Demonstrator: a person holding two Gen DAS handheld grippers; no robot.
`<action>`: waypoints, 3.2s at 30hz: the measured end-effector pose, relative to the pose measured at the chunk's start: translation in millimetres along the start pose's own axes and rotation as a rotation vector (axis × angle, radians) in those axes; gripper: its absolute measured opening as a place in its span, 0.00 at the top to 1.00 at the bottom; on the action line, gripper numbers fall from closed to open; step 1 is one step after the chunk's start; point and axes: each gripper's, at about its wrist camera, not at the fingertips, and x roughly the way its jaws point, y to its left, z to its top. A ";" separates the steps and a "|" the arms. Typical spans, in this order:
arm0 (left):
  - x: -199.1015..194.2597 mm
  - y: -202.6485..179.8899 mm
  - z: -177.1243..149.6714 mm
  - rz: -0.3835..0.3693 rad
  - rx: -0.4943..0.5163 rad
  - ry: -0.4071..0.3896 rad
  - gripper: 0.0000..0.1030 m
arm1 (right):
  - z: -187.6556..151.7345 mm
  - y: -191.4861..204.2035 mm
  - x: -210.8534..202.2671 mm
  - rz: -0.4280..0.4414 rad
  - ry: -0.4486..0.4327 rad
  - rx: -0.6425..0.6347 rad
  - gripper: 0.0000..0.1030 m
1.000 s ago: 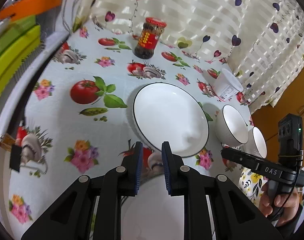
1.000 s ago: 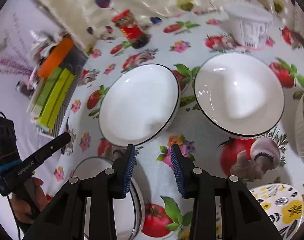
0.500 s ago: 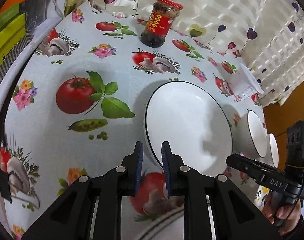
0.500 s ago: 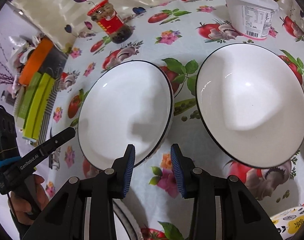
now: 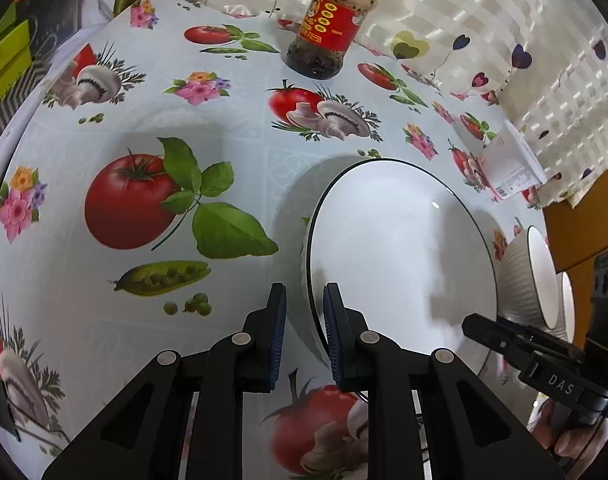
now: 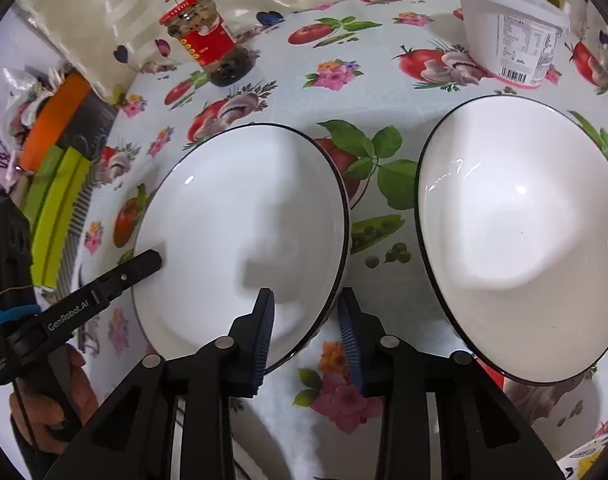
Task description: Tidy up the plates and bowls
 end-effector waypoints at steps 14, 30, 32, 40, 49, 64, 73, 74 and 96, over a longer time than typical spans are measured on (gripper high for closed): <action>1.1 -10.3 -1.8 0.026 0.073 0.005 0.81 | 1.3 5.6 1.5 -0.059 -0.010 -0.055 0.82; -32.3 -11.7 -11.6 0.029 0.053 -0.038 0.81 | 1.4 20.9 -21.0 -0.034 -0.030 -0.097 0.82; -38.9 -13.5 -13.5 0.032 0.054 -0.047 0.81 | 0.7 23.2 -25.9 -0.032 -0.035 -0.106 0.82; -69.8 -20.0 -31.6 0.046 0.050 -0.080 0.81 | -9.5 30.9 -47.9 -0.009 -0.045 -0.140 0.82; -98.0 -21.6 -64.5 0.050 0.020 -0.109 0.81 | -35.3 40.4 -70.3 0.011 -0.053 -0.181 0.82; -134.7 -23.5 -139.7 0.089 -0.023 -0.125 0.81 | -100.1 49.3 -92.3 0.035 -0.029 -0.249 0.82; -143.6 -20.6 -177.8 0.107 -0.057 -0.120 0.81 | -133.1 52.1 -94.3 0.045 0.000 -0.283 0.82; -143.7 -20.3 -180.6 0.107 -0.061 -0.117 0.81 | -135.2 52.1 -93.8 0.044 0.002 -0.285 0.82; -133.8 -29.0 -203.9 0.208 -0.063 -0.124 0.79 | -152.8 52.6 -86.8 0.008 0.020 -0.336 0.82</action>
